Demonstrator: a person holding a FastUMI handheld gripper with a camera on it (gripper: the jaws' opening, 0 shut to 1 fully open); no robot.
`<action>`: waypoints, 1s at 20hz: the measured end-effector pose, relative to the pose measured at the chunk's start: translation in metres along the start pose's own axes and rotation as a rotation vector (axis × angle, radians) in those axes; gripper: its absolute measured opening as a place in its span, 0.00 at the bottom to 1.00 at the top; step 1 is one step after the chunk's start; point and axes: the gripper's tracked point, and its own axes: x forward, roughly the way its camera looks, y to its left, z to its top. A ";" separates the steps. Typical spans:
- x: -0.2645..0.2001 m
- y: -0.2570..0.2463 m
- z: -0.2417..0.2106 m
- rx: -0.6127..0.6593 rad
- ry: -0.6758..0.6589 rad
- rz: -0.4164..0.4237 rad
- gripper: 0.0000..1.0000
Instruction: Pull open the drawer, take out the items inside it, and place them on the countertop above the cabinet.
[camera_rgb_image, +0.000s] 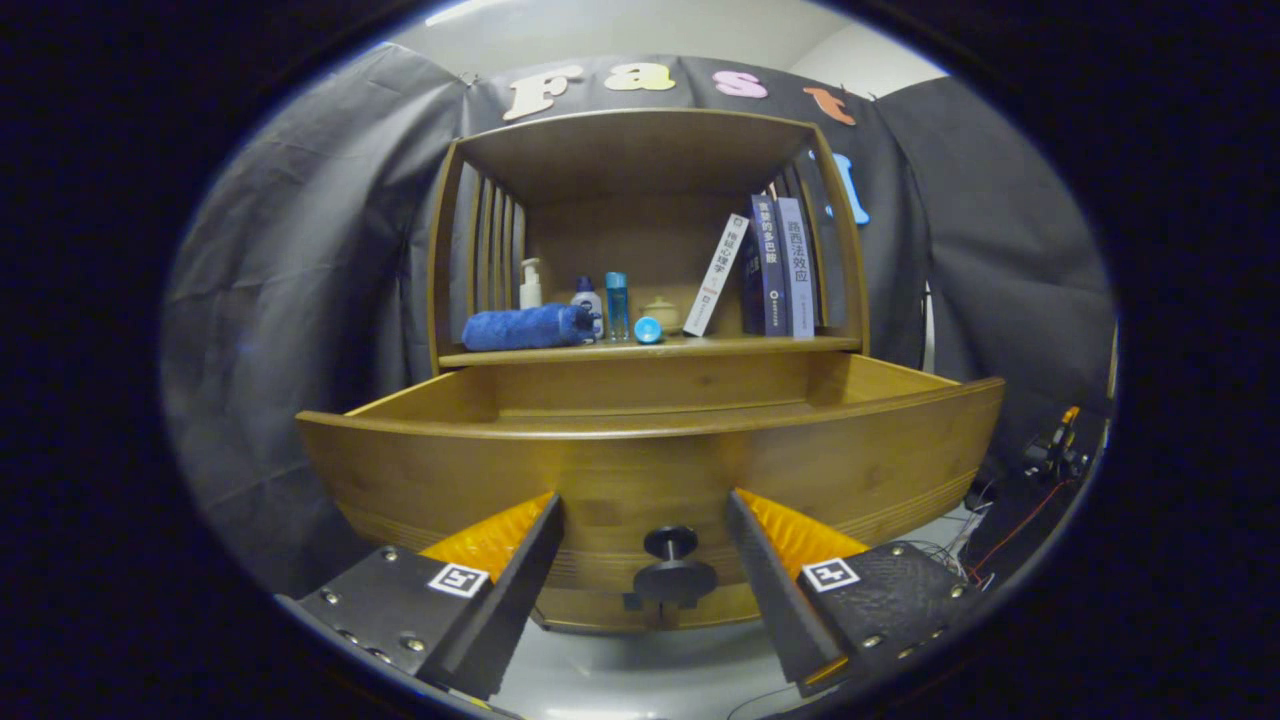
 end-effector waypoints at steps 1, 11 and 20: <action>0.002 0.000 0.001 0.000 -0.004 0.002 0.98; 0.048 -0.002 0.011 0.030 -0.004 0.022 0.99; 0.102 0.004 0.021 0.038 0.004 0.013 0.99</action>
